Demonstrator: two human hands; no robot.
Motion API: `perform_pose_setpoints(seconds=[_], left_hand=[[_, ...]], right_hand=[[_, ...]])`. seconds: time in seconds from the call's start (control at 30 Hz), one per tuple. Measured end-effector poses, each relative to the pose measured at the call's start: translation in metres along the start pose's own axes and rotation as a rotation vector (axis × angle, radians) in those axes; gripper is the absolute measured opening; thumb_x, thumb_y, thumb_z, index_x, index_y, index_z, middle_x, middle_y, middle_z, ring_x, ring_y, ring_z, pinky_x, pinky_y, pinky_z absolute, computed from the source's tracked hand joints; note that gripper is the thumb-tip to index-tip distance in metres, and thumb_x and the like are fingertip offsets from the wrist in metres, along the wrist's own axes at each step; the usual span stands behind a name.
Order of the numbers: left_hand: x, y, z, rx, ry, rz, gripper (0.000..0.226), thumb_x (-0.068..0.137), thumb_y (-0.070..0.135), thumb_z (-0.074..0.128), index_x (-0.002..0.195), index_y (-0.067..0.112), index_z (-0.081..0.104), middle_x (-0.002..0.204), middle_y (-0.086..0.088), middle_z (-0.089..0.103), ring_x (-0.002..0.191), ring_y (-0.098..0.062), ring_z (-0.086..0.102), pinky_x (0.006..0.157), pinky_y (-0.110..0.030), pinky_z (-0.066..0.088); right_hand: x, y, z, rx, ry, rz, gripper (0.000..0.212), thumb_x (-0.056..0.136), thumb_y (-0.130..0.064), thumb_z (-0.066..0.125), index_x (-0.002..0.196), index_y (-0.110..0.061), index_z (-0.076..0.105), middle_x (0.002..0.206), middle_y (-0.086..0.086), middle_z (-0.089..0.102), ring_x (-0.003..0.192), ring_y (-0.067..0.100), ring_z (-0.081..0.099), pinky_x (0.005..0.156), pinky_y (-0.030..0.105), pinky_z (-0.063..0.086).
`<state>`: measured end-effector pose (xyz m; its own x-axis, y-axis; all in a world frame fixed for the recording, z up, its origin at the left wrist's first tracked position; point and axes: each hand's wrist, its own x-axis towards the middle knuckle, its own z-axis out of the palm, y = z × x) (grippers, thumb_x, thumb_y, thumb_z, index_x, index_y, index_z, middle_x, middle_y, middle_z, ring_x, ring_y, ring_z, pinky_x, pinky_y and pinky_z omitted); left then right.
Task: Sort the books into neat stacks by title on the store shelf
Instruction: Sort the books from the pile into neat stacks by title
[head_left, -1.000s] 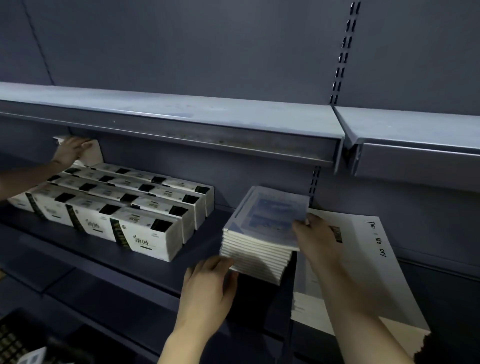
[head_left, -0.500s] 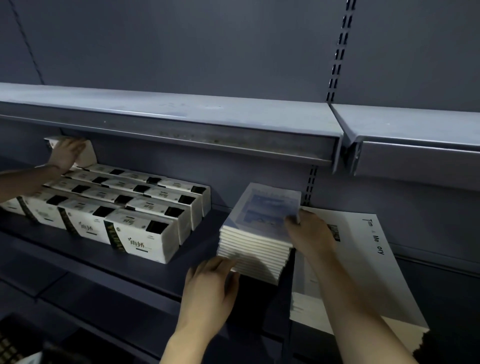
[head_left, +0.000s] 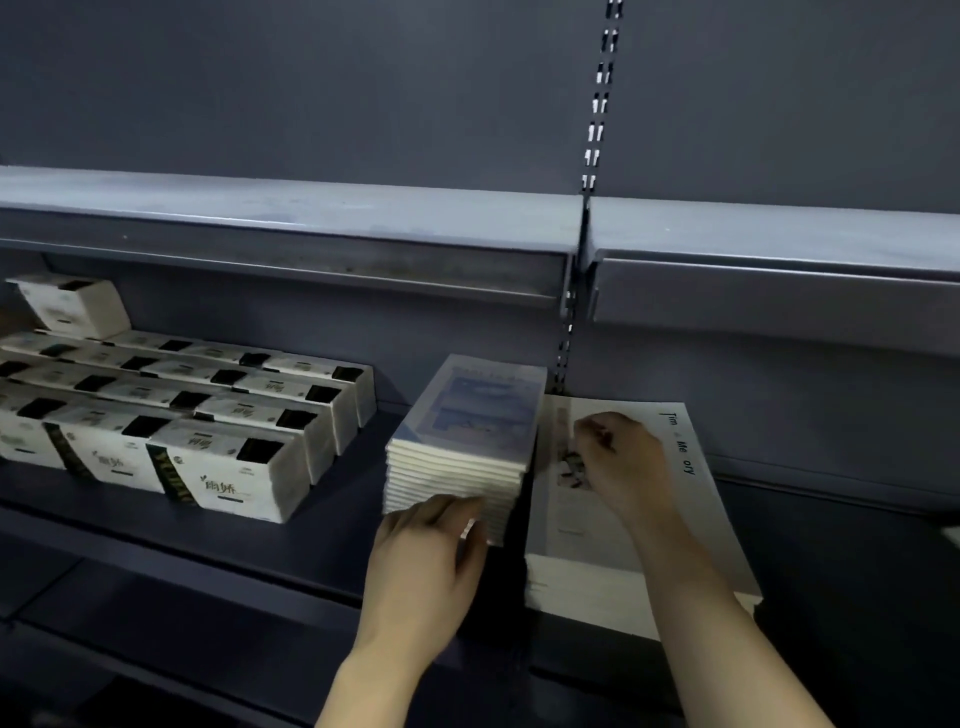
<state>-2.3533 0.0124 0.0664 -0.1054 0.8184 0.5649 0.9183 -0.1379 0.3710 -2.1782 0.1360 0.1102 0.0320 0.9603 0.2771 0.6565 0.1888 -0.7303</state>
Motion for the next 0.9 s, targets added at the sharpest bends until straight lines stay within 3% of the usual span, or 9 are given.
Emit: perform_pose_setpoints(seconds=[0.17,0.27,0.4,0.63,0.77,0.83,0.9], left_hand=[[0.010,0.046,0.004,-0.074,-0.038,0.087,0.035,0.089,0.039,0.039,0.111,0.027,0.065,0.100,0.009,0.066,0.084,-0.016,0.063,0.075,-0.035,0.050],[0.015,0.082,0.016,-0.092,-0.077,0.163,0.038,0.091,0.041,0.039,0.116,0.027,0.063,0.110,0.006,0.066,0.091,-0.018,0.063,0.078,-0.037,0.052],[0.017,0.130,0.034,-0.111,-0.144,0.256,0.038,0.091,0.043,0.038,0.113,0.027,0.063,0.111,0.006,0.064,0.097,-0.017,0.062,0.080,-0.037,0.054],[0.008,0.214,0.073,-0.181,-0.292,0.457,0.040,0.092,0.043,0.034,0.119,0.029,0.062,0.119,0.011,0.060,0.106,-0.011,0.056,0.092,-0.030,0.042],[-0.001,0.257,0.106,-0.219,-0.458,0.553,0.042,0.098,0.044,0.028,0.135,0.033,0.045,0.135,0.017,0.043,0.122,-0.008,0.040,0.106,-0.029,0.029],[-0.006,0.274,0.121,-0.246,-0.498,0.575,0.042,0.097,0.044,0.030,0.131,0.031,0.051,0.131,0.014,0.049,0.119,-0.011,0.045,0.103,-0.032,0.033],[-0.012,0.290,0.136,-0.274,-0.502,0.599,0.046,0.092,0.046,0.030,0.120,0.027,0.061,0.119,0.010,0.059,0.107,-0.015,0.056,0.094,-0.035,0.043]], right_hand=[[-0.012,0.031,-0.045,-0.015,0.105,0.037,0.020,0.096,-0.031,0.052,0.102,-0.021,0.068,0.080,-0.002,0.065,0.070,0.015,0.060,0.061,0.025,0.042],[-0.022,0.058,-0.080,-0.017,0.175,0.092,0.018,0.094,-0.027,0.054,0.100,-0.020,0.069,0.084,0.000,0.068,0.077,0.018,0.064,0.068,0.028,0.049],[-0.035,0.094,-0.121,-0.053,0.207,0.135,0.012,0.095,-0.024,0.054,0.096,-0.022,0.067,0.083,-0.007,0.065,0.073,0.008,0.059,0.062,0.023,0.041],[-0.068,0.168,-0.190,-0.148,0.331,0.324,0.019,0.090,-0.021,0.056,0.074,-0.013,0.063,0.067,0.003,0.062,0.073,0.027,0.063,0.052,0.029,0.037],[-0.093,0.207,-0.230,-0.216,0.400,0.434,0.020,0.091,-0.021,0.058,0.098,-0.008,0.072,0.094,0.013,0.071,0.091,0.033,0.065,0.070,0.035,0.048],[-0.104,0.227,-0.247,-0.224,0.429,0.474,0.019,0.090,-0.017,0.058,0.102,-0.008,0.071,0.102,0.015,0.068,0.095,0.035,0.063,0.077,0.038,0.051],[-0.114,0.245,-0.264,-0.240,0.454,0.558,0.019,0.092,-0.018,0.055,0.101,-0.009,0.069,0.103,0.015,0.063,0.093,0.035,0.061,0.075,0.038,0.050]])
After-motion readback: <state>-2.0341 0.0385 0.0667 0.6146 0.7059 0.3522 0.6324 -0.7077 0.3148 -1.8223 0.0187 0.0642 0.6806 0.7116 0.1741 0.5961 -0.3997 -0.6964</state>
